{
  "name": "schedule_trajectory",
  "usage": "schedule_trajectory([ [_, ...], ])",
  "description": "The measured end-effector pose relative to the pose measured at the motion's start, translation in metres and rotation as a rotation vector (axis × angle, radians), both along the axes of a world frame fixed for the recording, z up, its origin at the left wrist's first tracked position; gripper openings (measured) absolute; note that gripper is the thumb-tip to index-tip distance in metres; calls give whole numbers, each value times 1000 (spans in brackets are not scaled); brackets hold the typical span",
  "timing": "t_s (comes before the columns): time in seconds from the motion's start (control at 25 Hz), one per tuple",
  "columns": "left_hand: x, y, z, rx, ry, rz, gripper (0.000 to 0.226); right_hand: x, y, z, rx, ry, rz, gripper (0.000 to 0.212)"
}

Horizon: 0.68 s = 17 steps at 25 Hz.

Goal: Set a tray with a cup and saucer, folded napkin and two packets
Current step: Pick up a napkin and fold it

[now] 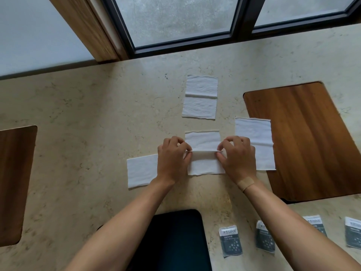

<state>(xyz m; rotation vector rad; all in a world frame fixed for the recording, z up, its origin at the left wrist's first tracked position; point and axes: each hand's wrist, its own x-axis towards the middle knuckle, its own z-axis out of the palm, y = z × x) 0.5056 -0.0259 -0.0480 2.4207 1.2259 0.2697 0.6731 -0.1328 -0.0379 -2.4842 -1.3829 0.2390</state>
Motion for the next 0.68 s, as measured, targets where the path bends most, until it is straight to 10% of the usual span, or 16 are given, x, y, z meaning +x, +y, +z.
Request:
schedule_trajectory([
  [0.68,-37,4,53,-447,-369,121,14,-26,-10,41,108,810,-97,9],
])
